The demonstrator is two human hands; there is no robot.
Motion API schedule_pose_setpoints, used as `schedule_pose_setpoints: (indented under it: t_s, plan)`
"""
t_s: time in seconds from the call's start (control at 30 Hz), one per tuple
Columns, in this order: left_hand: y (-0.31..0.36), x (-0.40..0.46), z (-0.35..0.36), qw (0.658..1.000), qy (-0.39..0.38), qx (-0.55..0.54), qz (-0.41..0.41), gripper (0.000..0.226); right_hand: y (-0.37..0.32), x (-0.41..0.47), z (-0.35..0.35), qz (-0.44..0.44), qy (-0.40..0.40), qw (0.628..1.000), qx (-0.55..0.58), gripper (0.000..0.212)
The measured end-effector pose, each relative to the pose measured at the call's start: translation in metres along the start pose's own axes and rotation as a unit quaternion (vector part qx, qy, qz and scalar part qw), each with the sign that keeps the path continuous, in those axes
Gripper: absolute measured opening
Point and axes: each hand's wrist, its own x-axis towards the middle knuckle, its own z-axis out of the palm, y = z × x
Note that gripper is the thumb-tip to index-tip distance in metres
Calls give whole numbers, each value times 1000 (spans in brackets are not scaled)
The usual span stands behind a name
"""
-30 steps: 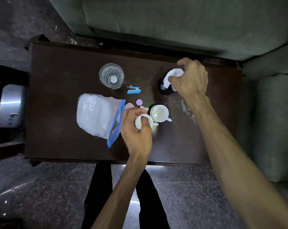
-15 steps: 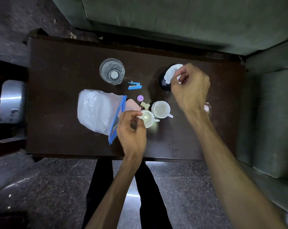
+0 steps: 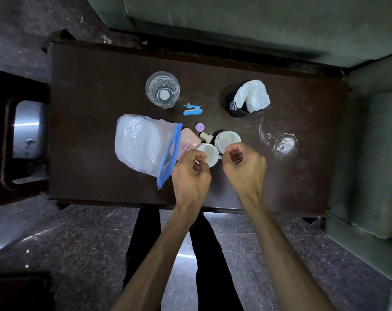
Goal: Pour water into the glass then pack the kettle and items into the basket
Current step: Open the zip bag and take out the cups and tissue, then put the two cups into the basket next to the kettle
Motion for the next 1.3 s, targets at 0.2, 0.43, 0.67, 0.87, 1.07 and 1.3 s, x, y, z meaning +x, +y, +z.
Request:
schedule_pose_setpoints:
  t_s: [0.2, 0.43, 0.67, 0.87, 1.07, 1.3]
  plan:
    - [-1, -2, 4, 955, -80, 270, 88, 45, 10, 7, -3, 16, -66, 986, -152, 36]
    - [-16, 8, 18, 888, -185, 418, 45, 29, 19, 21, 8, 23, -126, 961, -246, 36]
    - [-19, 8, 18, 912, -178, 352, 110, 27, 22, 15, -7, -30, -120, 965, -232, 25]
    - [17, -13, -16, 951, -71, 248, 172, 13, -16, 3, -45, -47, -103, 976, -187, 24]
    - [46, 2, -83, 963, 47, 182, 195, 18, -99, -3, -41, -110, -93, 977, -154, 32]
    - [34, 42, -186, 963, 167, 148, 152, 16, -206, -14, 25, -211, -136, 959, -135, 30]
